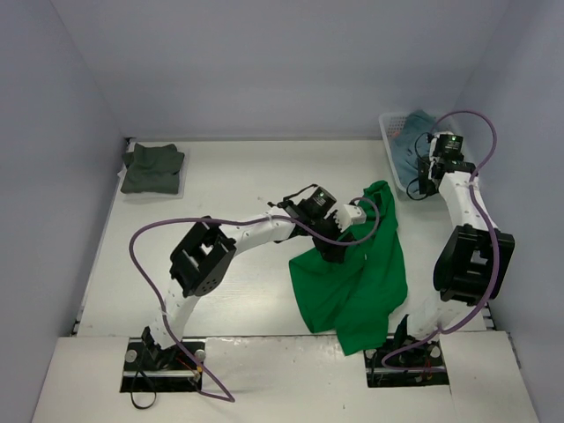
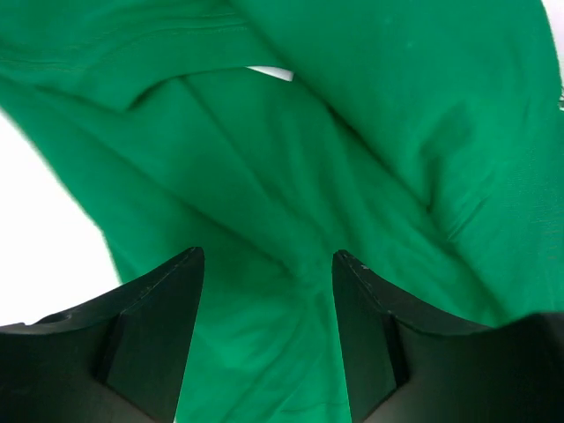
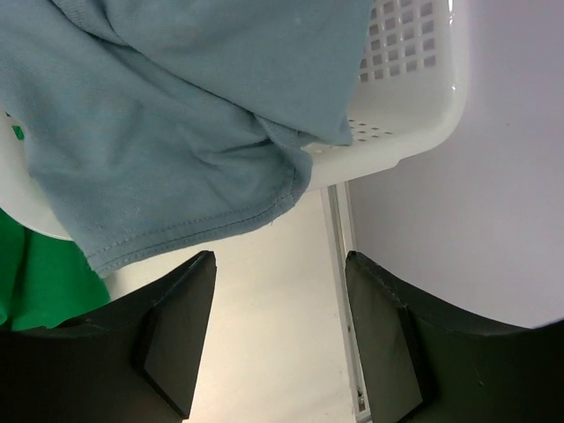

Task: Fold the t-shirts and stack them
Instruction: Move the tshirt to the center of the board

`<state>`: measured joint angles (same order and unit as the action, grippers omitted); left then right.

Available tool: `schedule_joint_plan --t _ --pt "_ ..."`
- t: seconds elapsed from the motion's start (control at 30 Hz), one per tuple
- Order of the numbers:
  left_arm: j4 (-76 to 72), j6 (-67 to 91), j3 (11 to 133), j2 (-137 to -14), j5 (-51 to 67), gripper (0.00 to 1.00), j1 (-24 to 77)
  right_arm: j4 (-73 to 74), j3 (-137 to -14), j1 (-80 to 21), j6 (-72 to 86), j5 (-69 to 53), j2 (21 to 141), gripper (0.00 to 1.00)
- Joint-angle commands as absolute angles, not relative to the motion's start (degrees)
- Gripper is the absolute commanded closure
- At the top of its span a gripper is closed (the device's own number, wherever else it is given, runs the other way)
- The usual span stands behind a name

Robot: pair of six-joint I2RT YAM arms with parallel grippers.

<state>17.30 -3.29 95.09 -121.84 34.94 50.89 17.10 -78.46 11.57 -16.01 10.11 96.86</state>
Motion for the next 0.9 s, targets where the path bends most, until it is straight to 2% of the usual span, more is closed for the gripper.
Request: schedule_joint_plan --t 0.0,0.7,0.87 --pt "15.5 -1.8 98.9 -119.4 35.9 0.46 51.9 16.6 -80.0 11.6 -14.8 8.3 93.4 0.43" --pt "16.0 -2.8 99.1 -123.7 34.2 0.46 53.5 17.0 -79.2 11.6 -15.1 5.1 92.2 0.42" --pt "16.1 -2.7 99.0 -124.4 33.9 0.53 53.5 17.0 -79.1 11.6 -15.0 5.1 92.2 0.43"
